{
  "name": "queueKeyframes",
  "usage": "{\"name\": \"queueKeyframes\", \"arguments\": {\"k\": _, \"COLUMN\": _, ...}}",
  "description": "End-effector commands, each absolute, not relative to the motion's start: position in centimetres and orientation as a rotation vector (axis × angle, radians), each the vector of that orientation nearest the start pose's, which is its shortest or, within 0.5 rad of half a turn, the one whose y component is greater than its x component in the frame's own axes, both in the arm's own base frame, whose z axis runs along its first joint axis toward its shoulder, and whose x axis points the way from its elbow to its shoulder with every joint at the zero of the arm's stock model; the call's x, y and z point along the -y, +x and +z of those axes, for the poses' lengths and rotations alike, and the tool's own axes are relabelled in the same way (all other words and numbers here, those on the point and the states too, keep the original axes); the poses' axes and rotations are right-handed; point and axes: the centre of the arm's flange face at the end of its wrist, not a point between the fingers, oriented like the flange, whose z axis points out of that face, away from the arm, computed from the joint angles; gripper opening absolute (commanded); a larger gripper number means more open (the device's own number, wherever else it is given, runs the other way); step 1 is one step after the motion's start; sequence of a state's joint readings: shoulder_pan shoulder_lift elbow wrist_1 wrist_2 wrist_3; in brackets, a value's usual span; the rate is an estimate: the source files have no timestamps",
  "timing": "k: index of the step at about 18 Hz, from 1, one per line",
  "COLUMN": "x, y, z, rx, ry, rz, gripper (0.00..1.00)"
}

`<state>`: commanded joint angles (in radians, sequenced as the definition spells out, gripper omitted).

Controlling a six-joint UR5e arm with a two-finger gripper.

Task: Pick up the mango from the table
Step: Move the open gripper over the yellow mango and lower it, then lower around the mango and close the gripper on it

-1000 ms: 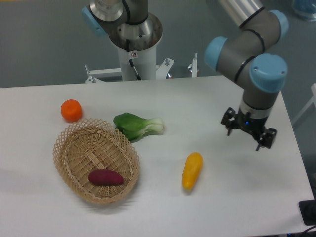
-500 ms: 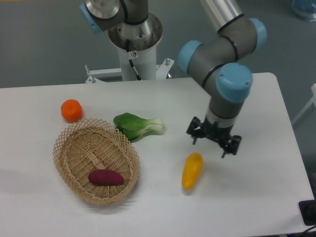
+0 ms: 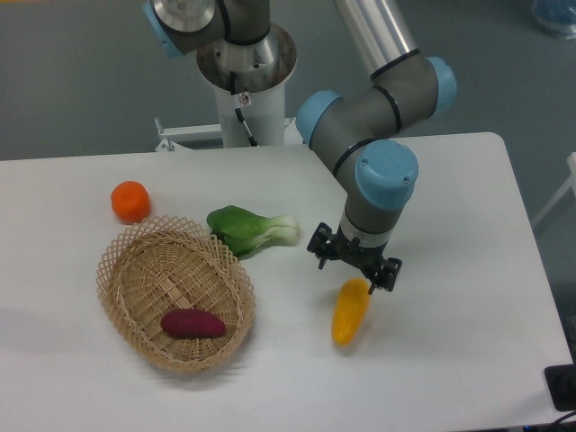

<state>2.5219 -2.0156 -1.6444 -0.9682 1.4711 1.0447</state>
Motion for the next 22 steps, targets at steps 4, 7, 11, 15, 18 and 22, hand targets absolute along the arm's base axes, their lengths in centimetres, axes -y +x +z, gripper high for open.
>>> {"name": "queueKeyframes", "arguments": {"k": 4, "x": -48.6, "y": -43.3, "z": 24.9, "rx": -0.149, "ry": -3.01, "rz": 0.025, "gripper": 1.0}}
{"name": "queueKeyframes", "arguments": {"k": 7, "x": -48.7, "y": -43.4, "z": 24.5, "rx": -0.149, "ry": -3.013, "rz": 0.019, "gripper": 1.0}}
{"name": "queueKeyframes", "arguments": {"k": 11, "x": -49.1, "y": -43.9, "z": 23.9, "rx": -0.149, "ry": -3.016, "rz": 0.013, "gripper": 1.0}}
{"name": "queueKeyframes", "arguments": {"k": 15, "x": -49.5, "y": -43.5, "z": 23.6, "rx": -0.167, "ry": -3.013, "rz": 0.011, "gripper": 1.0}}
{"name": "queueKeyframes", "arguments": {"k": 18, "x": -49.5, "y": -43.5, "z": 23.0, "rx": -0.16, "ry": -3.02, "rz": 0.0, "gripper": 1.0}}
{"name": "queueKeyframes", "arguments": {"k": 22, "x": -50.3, "y": -43.1, "z": 22.0, "rx": -0.157, "ry": -3.006, "rz": 0.033, "gripper": 1.0}}
